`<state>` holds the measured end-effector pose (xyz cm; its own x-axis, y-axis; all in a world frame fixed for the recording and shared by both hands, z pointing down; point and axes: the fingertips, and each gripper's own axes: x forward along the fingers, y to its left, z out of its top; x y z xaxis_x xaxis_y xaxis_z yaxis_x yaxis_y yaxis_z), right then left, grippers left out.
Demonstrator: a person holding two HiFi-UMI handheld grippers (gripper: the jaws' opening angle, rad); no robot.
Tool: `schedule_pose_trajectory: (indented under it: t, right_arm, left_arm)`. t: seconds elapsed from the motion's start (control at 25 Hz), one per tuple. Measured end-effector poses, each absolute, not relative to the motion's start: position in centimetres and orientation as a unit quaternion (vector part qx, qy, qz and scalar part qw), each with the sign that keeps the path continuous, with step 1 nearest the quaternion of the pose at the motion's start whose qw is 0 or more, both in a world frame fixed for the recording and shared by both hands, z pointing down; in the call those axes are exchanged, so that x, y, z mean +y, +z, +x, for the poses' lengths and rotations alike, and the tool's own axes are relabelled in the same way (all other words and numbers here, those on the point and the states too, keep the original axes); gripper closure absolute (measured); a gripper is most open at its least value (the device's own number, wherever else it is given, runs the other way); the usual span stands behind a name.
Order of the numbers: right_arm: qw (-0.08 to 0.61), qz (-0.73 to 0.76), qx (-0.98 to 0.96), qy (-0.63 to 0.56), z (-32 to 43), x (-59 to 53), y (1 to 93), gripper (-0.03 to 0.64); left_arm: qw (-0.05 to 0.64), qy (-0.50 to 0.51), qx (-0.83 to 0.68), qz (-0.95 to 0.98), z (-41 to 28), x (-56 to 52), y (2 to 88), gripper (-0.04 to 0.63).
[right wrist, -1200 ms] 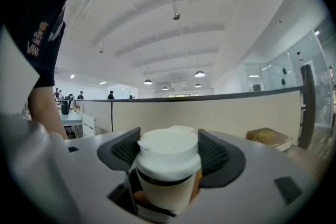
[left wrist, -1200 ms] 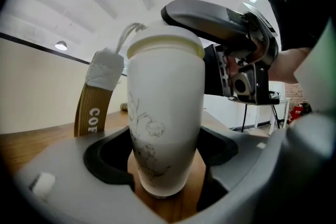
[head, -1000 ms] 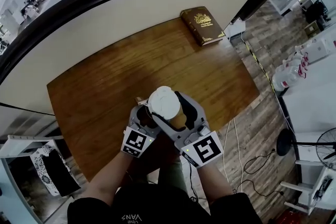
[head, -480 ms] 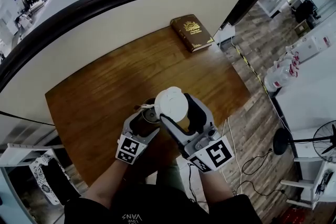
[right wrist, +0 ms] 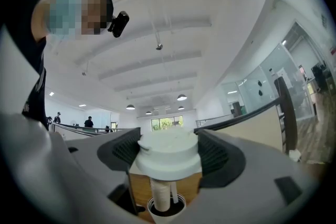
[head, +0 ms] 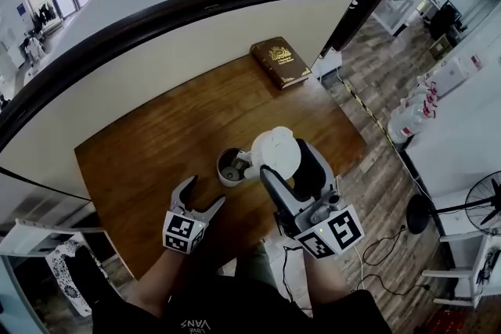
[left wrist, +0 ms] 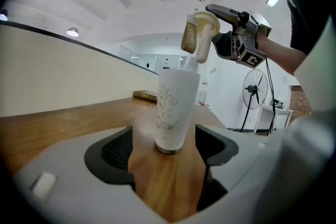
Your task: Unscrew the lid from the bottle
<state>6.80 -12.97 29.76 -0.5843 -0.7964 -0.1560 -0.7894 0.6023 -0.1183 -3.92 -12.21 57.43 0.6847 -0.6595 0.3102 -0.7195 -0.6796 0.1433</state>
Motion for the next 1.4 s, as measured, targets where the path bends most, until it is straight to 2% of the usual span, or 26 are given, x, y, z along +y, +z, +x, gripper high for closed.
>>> schedule_pose_trajectory:
  t: [0.8, 0.92, 1.12, 1.4]
  right_arm:
    - [0.153, -0.474, 0.861, -0.098, 10.5, -6.7, 29.7, 0.295]
    - [0.163, -0.465, 0.864, -0.107, 11.5, -6.0, 29.7, 0.295]
    - [0.161, -0.445, 0.873, -0.122, 13.0, -4.2, 29.6, 0.295]
    - [0.163, -0.416, 0.884, -0.139, 15.3, -0.8, 30.1, 0.295]
  left_arm:
    - [0.099, -0.011, -0.429, 0.898, -8.9, -6.9, 44.6, 0.238]
    - [0.084, -0.016, -0.44, 0.894, -8.7, -6.0, 42.9, 0.278]
    - [0.068, -0.032, -0.468, 0.88, -7.7, -3.5, 40.5, 0.418]
    - [0.062, -0.039, -0.51, 0.857, -5.5, 0.9, 39.2, 0.54]
